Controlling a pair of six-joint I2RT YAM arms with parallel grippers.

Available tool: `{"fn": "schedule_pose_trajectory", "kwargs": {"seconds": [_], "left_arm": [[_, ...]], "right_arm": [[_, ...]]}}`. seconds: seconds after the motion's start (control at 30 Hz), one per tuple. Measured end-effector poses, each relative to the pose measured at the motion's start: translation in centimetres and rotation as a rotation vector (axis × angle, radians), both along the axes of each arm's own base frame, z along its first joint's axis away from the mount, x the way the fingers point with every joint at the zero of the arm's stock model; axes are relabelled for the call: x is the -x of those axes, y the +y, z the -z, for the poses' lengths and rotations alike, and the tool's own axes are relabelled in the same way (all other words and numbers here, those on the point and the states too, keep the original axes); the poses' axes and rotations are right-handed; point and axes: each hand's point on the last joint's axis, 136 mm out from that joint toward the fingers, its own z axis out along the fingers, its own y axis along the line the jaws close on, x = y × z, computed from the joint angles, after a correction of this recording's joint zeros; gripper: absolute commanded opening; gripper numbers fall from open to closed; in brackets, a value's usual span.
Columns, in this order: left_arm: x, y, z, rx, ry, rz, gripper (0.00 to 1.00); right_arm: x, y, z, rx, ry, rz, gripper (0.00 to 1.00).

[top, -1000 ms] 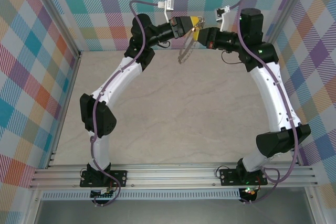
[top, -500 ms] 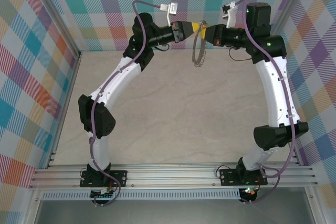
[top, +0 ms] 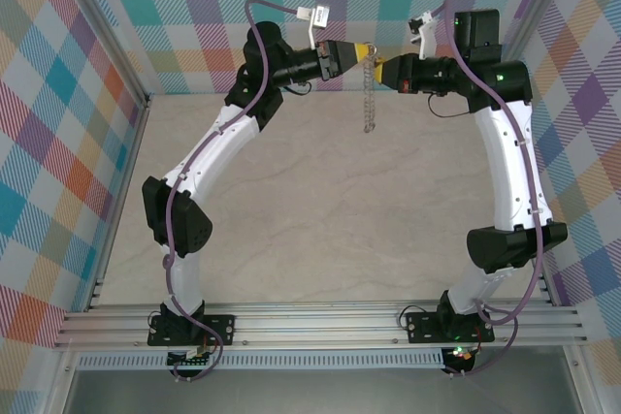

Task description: Put the keys on the keyring

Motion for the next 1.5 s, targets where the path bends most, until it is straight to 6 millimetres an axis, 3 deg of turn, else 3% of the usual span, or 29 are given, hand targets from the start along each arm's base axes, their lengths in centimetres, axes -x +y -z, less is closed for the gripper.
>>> {"fn": "schedule_pose_trajectory", "kwargs": {"seconds": [0.67,1.13,1.5], "left_arm": [[0.5,0.0,-0.7,0.004,-0.014,0.017,0.00],[0.4,0.1,-0.7,0.005,-0.014,0.013,0.00],[0.4,0.1,-0.7,-0.003,0.002,0.009,0.00]], "right_arm": [[-1.4,0.1,-2.8,-0.033,-0.077,-0.016,0.00],[-1.6,0.3,-2.7,-0.047,-0.061,-0.025,0.00],[-1.2,0.6,-0.2,-0.062,0.012,-0.038,0.00]]}}
